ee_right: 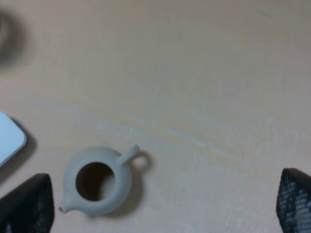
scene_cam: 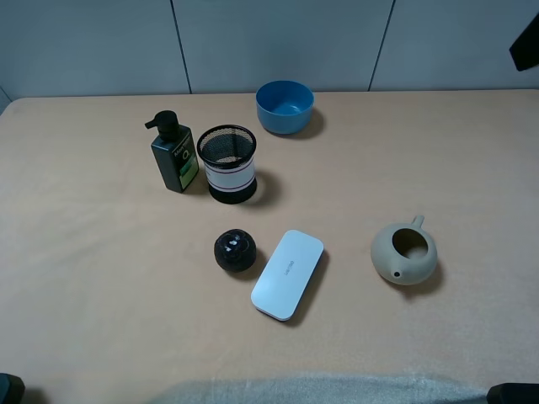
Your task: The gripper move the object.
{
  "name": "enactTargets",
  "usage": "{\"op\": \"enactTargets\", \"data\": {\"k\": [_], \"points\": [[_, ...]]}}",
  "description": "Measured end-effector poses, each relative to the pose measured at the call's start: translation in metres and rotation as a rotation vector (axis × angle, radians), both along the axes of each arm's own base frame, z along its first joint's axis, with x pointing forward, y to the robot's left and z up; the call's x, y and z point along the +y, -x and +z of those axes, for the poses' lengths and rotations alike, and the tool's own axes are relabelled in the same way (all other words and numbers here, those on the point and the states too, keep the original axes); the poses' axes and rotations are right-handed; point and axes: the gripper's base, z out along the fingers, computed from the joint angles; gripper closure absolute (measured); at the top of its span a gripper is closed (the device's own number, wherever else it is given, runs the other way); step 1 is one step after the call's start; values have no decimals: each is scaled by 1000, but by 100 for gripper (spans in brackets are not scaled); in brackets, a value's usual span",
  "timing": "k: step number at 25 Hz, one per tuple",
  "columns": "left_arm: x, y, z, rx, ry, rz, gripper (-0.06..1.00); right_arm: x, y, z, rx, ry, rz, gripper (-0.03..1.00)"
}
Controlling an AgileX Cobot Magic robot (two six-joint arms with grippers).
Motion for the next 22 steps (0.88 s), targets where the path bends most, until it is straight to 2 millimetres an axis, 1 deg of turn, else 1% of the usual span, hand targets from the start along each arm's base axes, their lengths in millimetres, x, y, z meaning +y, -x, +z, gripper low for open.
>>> {"op": "enactTargets", "data": {"k": [7, 14, 18, 22], "points": [[0, 0, 0, 0, 0, 0, 0, -19, 53, -1, -79, -65, -50, 27], [0, 0, 0, 0, 0, 0, 0, -35, 99, -4, -177, -139, -95, 27], [0, 0, 0, 0, 0, 0, 0, -44, 124, -13, -228, -160, -97, 27], [0, 0, 0, 0, 0, 0, 0, -52, 145, -27, -268, -185, -113, 27]]}}
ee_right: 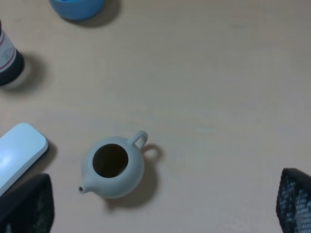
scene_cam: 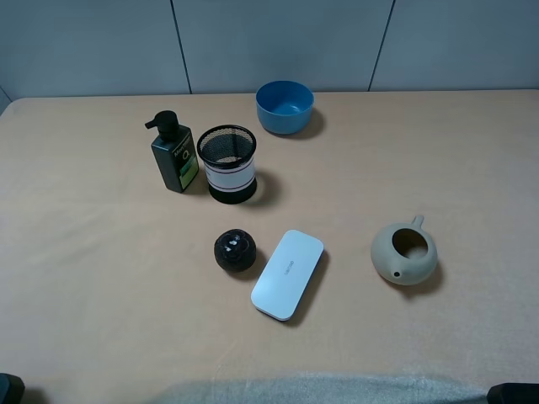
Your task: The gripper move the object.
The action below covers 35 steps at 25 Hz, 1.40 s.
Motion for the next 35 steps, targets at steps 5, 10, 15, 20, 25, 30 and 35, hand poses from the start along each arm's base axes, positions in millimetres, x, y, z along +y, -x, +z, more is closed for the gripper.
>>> {"op": "enactTargets", "data": {"k": [5, 10, 15, 20, 25, 30, 35], "points": [[0, 0, 0, 0, 0, 0, 0, -9, 22, -21, -55, -16, -96, 27], [0, 0, 0, 0, 0, 0, 0, -11, 35, -40, -173, -40, -199, 27], [0, 0, 0, 0, 0, 0, 0, -11, 38, -63, -237, -45, -261, 27], [0, 0, 0, 0, 0, 0, 0, -11, 39, -84, -240, -42, -268, 27], [0, 0, 0, 0, 0, 0, 0, -11, 38, -85, -245, -20, -254, 27], [0, 0, 0, 0, 0, 0, 0, -11, 38, -85, -245, -18, -253, 27], [0, 0, 0, 0, 0, 0, 0, -11, 38, -85, -245, -18, -253, 27]]}}
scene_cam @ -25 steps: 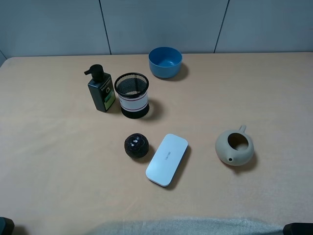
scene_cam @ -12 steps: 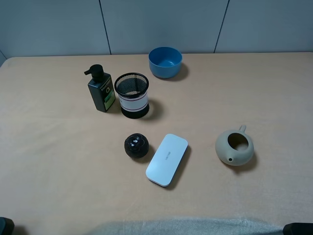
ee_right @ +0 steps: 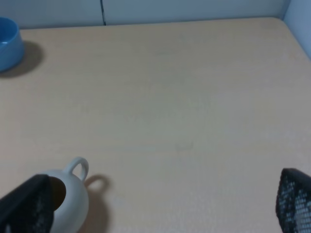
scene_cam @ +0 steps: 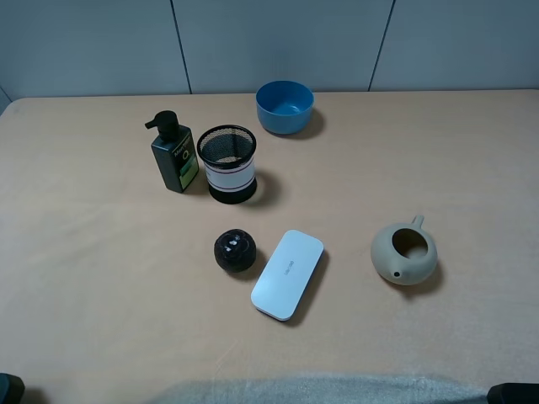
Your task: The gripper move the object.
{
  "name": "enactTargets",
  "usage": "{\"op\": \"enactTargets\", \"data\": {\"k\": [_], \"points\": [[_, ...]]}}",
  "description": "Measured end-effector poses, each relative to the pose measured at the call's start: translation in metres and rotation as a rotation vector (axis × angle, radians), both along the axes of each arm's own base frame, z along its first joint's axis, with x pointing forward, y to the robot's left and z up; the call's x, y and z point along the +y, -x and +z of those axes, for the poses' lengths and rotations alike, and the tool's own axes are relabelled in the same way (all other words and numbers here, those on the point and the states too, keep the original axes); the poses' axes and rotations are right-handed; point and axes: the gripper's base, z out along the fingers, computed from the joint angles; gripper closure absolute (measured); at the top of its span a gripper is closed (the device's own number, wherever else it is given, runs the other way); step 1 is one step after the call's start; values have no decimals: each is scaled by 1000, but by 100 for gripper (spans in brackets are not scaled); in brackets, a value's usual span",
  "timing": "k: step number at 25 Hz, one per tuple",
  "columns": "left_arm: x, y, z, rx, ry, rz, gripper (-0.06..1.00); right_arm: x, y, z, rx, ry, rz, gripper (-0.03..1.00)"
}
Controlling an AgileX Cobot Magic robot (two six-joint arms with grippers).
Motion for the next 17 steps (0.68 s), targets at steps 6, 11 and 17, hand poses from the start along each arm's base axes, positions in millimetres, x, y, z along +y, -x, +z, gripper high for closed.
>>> {"op": "enactTargets", "data": {"k": [6, 11, 17], "points": [[0, 0, 0, 0, 0, 0, 0, 0, 0, 0, 0, 2, -1, 27], [0, 0, 0, 0, 0, 0, 0, 0, 0, 0, 0, 2, -1, 27], [0, 0, 0, 0, 0, 0, 0, 0, 0, 0, 0, 2, -1, 27]]}}
